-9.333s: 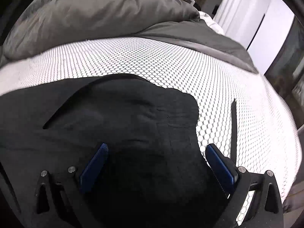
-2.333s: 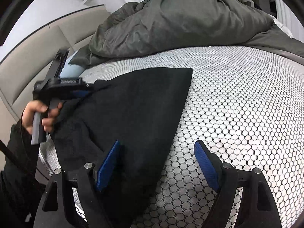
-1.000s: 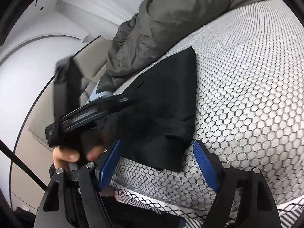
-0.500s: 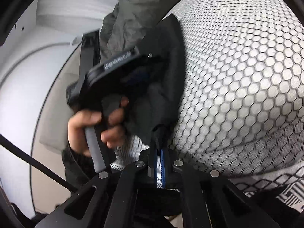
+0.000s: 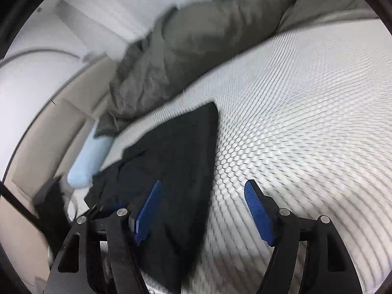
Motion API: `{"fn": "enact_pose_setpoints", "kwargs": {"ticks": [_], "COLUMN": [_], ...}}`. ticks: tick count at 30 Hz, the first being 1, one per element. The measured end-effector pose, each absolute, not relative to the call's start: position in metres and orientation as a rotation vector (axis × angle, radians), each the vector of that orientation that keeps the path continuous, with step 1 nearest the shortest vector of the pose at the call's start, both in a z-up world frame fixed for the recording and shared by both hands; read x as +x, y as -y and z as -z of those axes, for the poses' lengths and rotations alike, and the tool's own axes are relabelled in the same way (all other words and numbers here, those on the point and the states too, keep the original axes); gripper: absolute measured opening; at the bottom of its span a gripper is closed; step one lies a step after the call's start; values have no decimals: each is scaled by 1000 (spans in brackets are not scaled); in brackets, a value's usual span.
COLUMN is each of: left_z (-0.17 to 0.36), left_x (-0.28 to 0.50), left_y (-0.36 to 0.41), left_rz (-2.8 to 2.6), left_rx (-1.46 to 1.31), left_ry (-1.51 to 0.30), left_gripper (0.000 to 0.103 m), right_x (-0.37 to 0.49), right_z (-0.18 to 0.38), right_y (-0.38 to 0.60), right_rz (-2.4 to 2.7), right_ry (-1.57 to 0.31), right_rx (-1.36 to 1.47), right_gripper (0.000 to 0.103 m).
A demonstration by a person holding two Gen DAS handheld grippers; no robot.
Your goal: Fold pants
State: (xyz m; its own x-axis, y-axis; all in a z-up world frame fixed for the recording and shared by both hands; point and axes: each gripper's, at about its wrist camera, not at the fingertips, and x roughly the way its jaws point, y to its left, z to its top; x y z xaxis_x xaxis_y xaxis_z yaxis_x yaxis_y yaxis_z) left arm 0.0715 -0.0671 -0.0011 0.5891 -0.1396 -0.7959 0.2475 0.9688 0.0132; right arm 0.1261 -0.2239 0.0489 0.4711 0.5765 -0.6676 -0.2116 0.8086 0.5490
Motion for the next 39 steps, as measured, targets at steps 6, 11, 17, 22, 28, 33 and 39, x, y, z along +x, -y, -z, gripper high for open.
{"fn": "enact_pose_setpoints", "kwargs": {"ticks": [6,11,17,22,28,33,39], "left_z": [24,23,-6,-15,12,14,12], "left_x": [55,42,46,76,115,115,110], "left_y": [57,63,47,43,57,55,50], "left_rz": [261,280,303,206,153,163,174], "left_rx": [155,177,35,-21,46,26,35], "left_ry": [-892,-915,-864,-860,-962,-962,-961], "left_gripper": [94,94,94,94,100,101,101], "right_x": [158,200,165,117,84,66,30], "right_z": [-22,-13,-26,-25,-12,-5,-3], "right_y": [205,206,245,246,247,237,246], "right_rz": [-558,-543,-553,-658,-675,-623,-635], "right_ry": [-1014,-1013,-985,-979,-960,-972,-1036], "right_rx": [310,333,493,521,556,560,584], "right_gripper": [16,16,48,51,47,11,9]}}
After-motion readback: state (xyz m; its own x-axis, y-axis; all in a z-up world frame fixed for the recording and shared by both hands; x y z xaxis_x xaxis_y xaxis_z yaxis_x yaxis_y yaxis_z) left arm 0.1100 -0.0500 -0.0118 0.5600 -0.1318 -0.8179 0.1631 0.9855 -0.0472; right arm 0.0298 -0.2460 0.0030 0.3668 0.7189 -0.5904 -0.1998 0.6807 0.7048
